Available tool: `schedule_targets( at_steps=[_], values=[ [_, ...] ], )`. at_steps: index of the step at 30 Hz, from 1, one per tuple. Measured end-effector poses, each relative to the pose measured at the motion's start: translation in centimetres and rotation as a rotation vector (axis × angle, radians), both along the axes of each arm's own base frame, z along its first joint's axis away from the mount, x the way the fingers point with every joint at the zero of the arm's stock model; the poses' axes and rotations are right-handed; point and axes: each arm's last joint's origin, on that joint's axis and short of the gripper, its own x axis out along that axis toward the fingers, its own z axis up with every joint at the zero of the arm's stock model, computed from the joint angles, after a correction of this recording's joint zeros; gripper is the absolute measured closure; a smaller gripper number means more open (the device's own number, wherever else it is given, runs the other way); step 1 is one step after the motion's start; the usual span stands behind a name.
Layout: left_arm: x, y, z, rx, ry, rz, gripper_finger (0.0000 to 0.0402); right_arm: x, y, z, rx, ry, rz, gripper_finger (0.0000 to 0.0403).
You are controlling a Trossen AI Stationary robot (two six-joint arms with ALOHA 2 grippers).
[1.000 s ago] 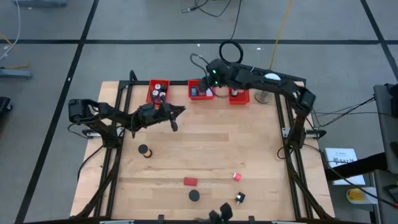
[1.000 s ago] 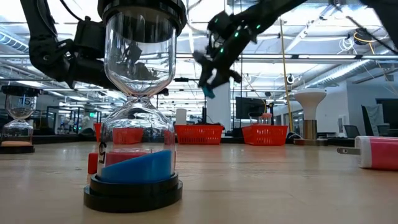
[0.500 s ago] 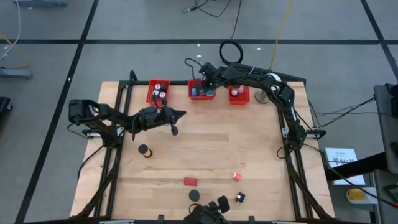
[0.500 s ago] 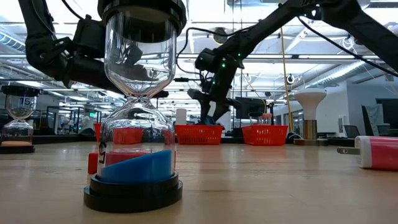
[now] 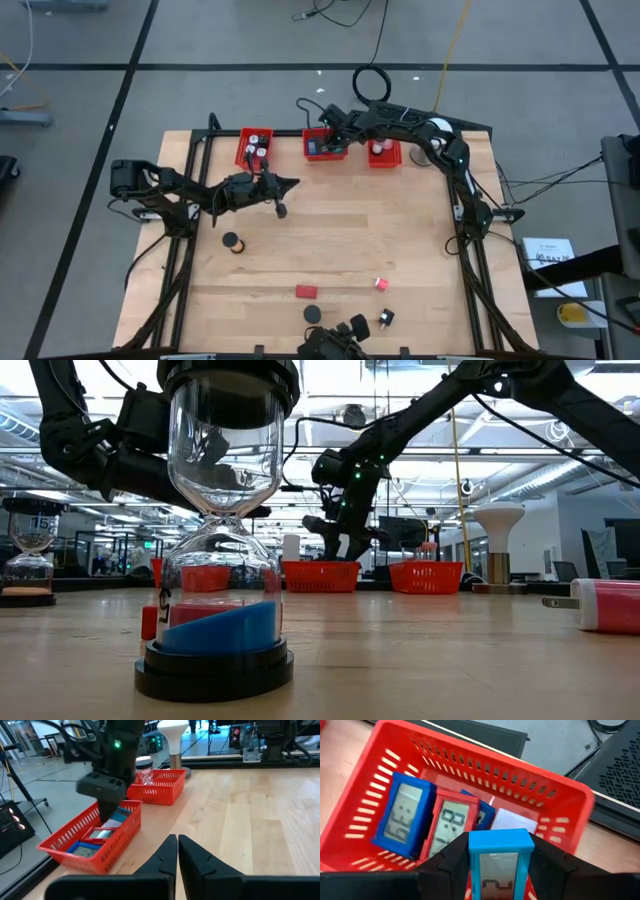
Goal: Pick & Place Office items
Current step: Put the light blue digital clock into the middle red bin, then put the black charger adapter into the left red bin
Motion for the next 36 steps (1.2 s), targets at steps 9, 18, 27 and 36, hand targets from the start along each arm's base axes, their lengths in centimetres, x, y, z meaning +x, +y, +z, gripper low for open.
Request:
schedule_targets(
  at_steps=[9,18,27,36],
  values=[
    [0.0,0.0,0.0,0.001,0.0,0.006,0.0399,0.3,-0.1,-0.6,-0.006,0.003,0.004,0.0237],
    [0.0,0.0,0.0,-0.012,-0.005,0.009,0.0371,0.2,-0.2,-0.4,-0.051,0.025,-0.019,0.0185],
    [0.0,0.0,0.0,-0.07,-0.027,0.018,0.0382,-0.7,1.9,5.1,-0.123,0.003,0.134,0.0221],
    [0.0,-0.1,-0.1,-0.076,-0.021,-0.038,0.0389,-3.4,11.2,7.8,-0.224,0.009,0.437,0.037]
  ],
)
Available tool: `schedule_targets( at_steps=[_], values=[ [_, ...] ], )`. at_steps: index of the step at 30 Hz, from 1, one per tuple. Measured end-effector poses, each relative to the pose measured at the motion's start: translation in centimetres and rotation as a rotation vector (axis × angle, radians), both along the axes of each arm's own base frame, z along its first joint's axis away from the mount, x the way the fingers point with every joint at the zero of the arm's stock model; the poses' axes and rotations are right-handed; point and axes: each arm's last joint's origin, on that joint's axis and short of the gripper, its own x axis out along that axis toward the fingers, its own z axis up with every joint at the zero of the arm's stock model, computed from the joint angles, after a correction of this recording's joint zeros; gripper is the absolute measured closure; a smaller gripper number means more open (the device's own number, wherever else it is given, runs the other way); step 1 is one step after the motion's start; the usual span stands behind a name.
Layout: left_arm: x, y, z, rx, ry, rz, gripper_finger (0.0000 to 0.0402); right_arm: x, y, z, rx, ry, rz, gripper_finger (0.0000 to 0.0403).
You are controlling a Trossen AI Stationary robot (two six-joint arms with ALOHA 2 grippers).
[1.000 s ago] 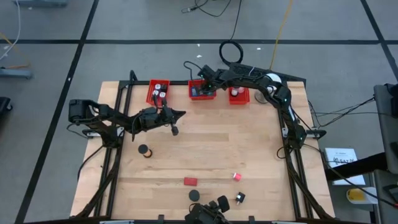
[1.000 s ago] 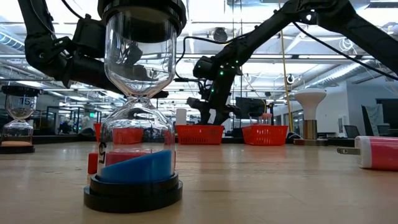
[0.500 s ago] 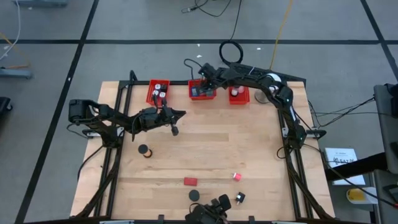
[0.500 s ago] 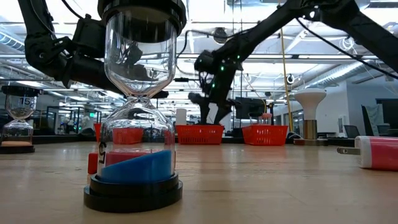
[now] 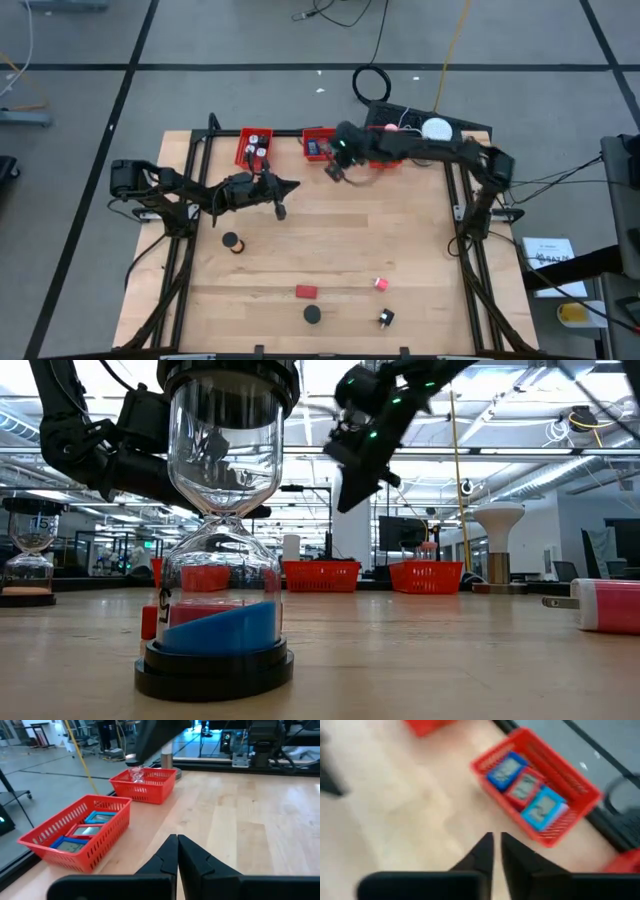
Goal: Pick & Place Office items
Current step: Put the black charger adapter into the left red bin
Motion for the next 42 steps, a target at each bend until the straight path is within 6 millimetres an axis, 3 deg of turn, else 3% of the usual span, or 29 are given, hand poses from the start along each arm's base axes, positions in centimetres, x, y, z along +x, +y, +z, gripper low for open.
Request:
schedule_targets(
  at_steps=[3,8,16,26,34,42],
  values=[
    [0.0,0.0,0.0,-0.006,-0.002,-0.014,0.0391,-1.6,3.1,-1.0,-0.023,-0.092,0.055,0.0397],
    [0.1,-0.2,0.0,-0.027,-0.008,-0.066,0.0396,-5.0,7.0,-3.7,-0.038,-0.225,0.124,0.0387],
    [0.2,-0.4,0.1,-0.149,-0.048,-0.068,0.0367,-9.9,10.1,-7.0,-0.114,-0.393,0.193,0.0397],
    [1.4,-2.8,0.9,-0.227,-0.097,-0.139,0.0366,-14.4,10.9,-9.9,-0.29,-0.691,0.233,0.0401],
    [2.8,-3.9,2.2,-0.214,-0.129,-0.058,0.0366,-17.8,11.0,-10.1,-0.423,-0.918,0.219,0.0402],
    [4.5,-4.6,3.1,-0.208,-0.057,-0.066,0.0366,-18.5,11.1,-11.7,-0.383,-0.818,0.226,0.0402]
  ],
)
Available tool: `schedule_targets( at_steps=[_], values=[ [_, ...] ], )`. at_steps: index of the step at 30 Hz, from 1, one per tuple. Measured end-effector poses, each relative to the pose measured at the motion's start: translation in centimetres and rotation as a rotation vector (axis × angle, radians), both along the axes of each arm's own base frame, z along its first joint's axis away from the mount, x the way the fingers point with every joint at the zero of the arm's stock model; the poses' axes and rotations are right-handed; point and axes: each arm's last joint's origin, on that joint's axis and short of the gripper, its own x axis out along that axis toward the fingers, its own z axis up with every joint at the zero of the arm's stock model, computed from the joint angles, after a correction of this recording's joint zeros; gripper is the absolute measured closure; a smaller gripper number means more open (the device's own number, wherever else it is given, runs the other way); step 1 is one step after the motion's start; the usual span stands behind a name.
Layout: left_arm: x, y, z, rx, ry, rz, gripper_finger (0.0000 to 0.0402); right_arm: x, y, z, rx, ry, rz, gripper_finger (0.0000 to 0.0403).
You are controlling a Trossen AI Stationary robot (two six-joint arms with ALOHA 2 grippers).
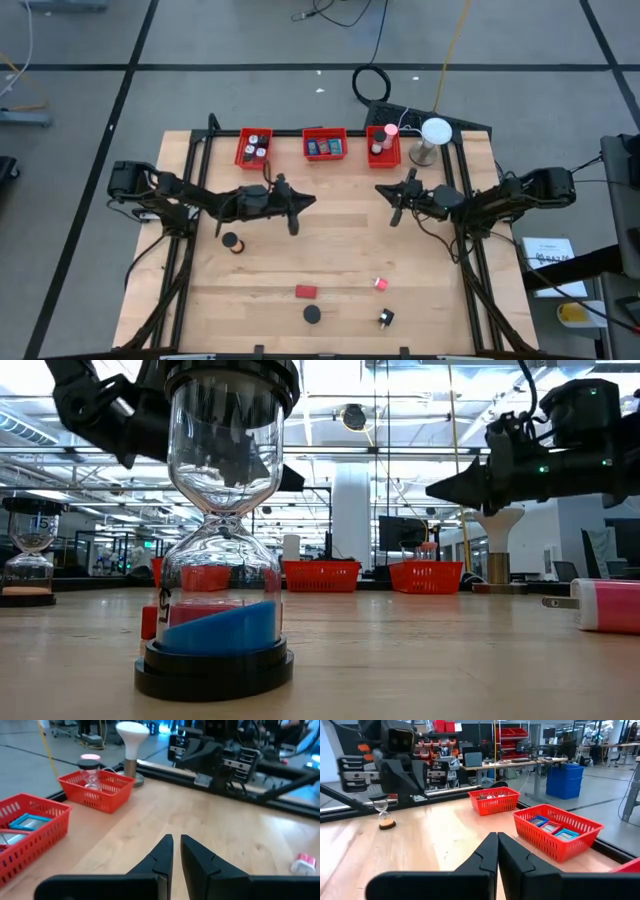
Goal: Pick & Place Office items
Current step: Put the black charger adapter into the left red bin
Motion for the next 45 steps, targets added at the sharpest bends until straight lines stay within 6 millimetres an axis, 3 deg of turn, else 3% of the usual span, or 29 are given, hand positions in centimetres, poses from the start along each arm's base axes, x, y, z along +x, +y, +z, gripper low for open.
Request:
schedule_targets(
  at_steps=[9,18,23,27,31,37,45],
  values=[
    [1.9,-1.7,1.6,0.057,0.097,-0.069,0.0366,0.5,0.6,-0.5,-0.083,0.117,0.035,0.0403],
    [1.9,-3.5,1.6,0.069,0.108,-0.132,0.0366,0.7,2.3,-0.7,-0.096,0.144,0.094,0.0403],
    [1.8,-4.4,1.4,0.073,0.125,-0.162,0.0366,2.3,4.0,-0.3,-0.088,0.244,0.072,0.0403],
    [1.5,-4.8,0.3,0.087,0.171,-0.182,0.0366,4.2,5.6,0.7,-0.079,0.359,0.059,0.0403],
    [1.4,-4.8,-1.2,0.093,0.206,-0.184,0.0366,5.3,7.0,2.3,-0.02,0.345,0.02,0.0403],
    [2.2,-4.9,-3.3,0.098,0.206,-0.187,0.0366,5.9,9.6,3.8,-0.051,0.36,0.118,0.0403],
    [2.5,-4.9,-4.5,0.098,0.211,-0.186,0.0366,5.8,11.6,5.4,0.058,0.593,0.038,0.0403]
  ],
)
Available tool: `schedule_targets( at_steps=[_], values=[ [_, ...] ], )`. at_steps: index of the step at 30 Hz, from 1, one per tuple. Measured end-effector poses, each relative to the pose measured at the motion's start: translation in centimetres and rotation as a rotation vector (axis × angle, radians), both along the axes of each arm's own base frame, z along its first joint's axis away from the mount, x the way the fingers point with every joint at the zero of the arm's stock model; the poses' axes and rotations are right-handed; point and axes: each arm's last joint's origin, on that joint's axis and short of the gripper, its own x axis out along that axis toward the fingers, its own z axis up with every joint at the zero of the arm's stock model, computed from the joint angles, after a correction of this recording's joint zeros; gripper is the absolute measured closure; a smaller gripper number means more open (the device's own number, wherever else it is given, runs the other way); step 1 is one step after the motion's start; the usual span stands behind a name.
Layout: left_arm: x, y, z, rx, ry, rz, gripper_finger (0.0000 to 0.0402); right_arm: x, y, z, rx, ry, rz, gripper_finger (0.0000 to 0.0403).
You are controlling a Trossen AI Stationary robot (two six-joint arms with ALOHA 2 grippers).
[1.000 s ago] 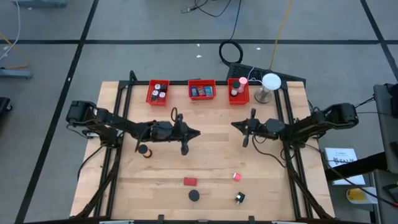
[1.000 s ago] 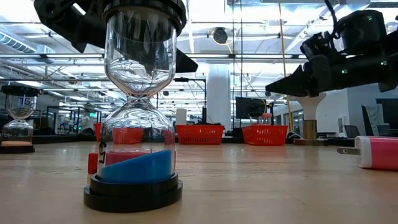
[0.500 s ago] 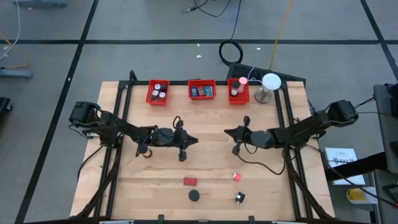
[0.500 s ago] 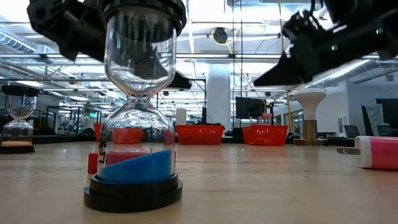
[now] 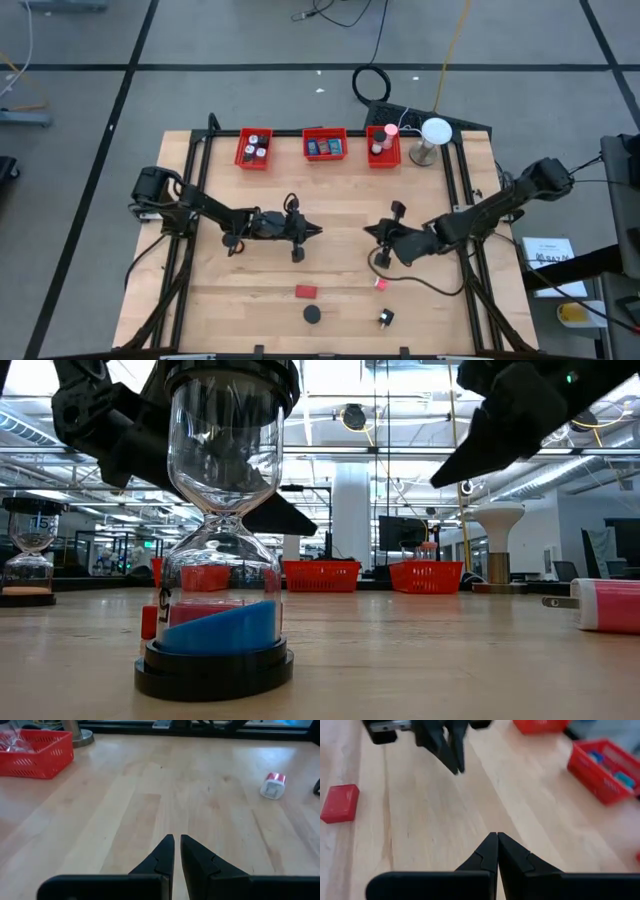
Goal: Pick & Place Office items
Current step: Put the black charger adapter into the left red bin
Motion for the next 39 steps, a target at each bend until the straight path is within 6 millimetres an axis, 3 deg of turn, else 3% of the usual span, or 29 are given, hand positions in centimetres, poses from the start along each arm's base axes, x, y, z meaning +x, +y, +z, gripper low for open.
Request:
schedule_targets(
  at_steps=[6,17,28,32,39],
  values=[
    [0.3,0.4,1.0,-0.012,-0.104,0.013,0.0366,-0.3,1.2,1.9,0.093,0.145,-0.099,0.0403],
    [0.7,1.2,2.2,-0.019,-0.231,0.044,0.0366,0.4,2.5,3.3,0.335,0.51,-0.259,0.0403],
    [0.7,1.7,2.0,-0.041,-0.214,0.067,0.0366,0.3,5.9,5.1,0.456,0.623,0.023,0.0403],
    [0.7,1.6,2.0,-0.041,-0.214,0.063,0.0366,-0.3,7.4,5.6,0.506,0.615,0.033,0.0403],
    [0.7,1.7,2.1,-0.01,-0.216,0.057,0.0366,-0.7,9.9,3.6,0.584,0.732,-0.008,0.0403]
  ],
)
